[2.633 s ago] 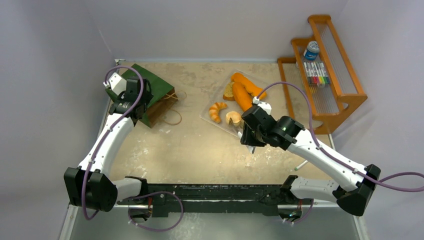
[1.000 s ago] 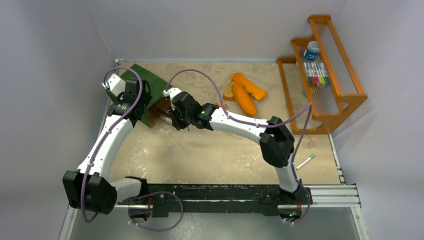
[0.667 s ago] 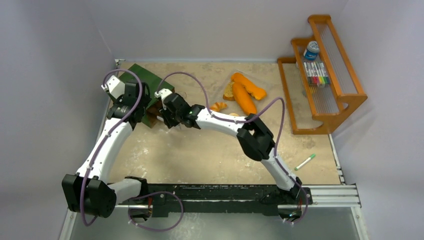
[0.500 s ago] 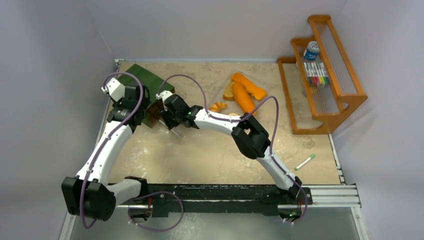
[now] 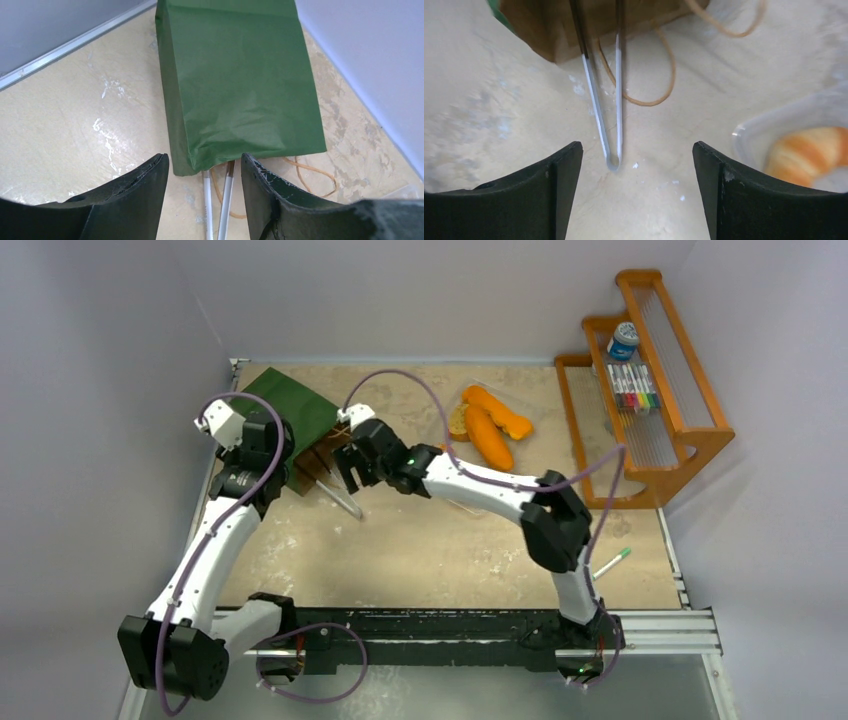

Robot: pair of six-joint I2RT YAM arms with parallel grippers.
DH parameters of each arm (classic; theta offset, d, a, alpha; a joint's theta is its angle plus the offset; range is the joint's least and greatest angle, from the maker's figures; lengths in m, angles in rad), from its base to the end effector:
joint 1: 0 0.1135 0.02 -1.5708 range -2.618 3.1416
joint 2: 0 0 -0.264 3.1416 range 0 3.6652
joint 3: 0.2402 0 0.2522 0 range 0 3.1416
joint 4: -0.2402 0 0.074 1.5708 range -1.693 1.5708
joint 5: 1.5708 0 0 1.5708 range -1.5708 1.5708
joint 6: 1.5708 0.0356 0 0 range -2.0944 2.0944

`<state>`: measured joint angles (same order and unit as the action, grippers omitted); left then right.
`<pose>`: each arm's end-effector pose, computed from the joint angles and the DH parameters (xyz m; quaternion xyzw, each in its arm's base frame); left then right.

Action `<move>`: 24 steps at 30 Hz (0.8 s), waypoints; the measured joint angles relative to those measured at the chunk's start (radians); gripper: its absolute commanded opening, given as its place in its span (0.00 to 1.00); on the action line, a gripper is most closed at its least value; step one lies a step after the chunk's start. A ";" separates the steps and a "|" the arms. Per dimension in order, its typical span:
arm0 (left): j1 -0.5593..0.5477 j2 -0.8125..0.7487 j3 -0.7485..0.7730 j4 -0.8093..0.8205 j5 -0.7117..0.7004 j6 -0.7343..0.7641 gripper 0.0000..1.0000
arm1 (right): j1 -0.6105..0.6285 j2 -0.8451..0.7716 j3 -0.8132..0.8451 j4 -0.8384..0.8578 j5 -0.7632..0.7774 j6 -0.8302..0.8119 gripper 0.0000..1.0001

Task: Take the fake bread out of the paper bag
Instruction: Place the clamp at the center of the board, then reset both arms

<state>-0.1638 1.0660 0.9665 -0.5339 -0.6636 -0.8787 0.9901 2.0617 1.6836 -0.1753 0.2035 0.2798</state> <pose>0.2249 -0.0149 0.3195 -0.4330 0.7387 0.0393 0.5151 0.2731 0.4031 0.2544 -0.2557 0.8318 0.2160 0.4427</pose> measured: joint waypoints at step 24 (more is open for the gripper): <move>-0.165 0.025 -0.191 0.364 -0.151 0.149 0.54 | -0.182 -0.760 -0.549 -0.378 0.600 0.490 0.98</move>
<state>-0.3290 1.0908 0.7757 -0.1703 -0.8146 -0.7296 0.8078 1.3014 1.1351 -0.5529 0.8036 0.7700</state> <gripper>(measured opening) 0.538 0.998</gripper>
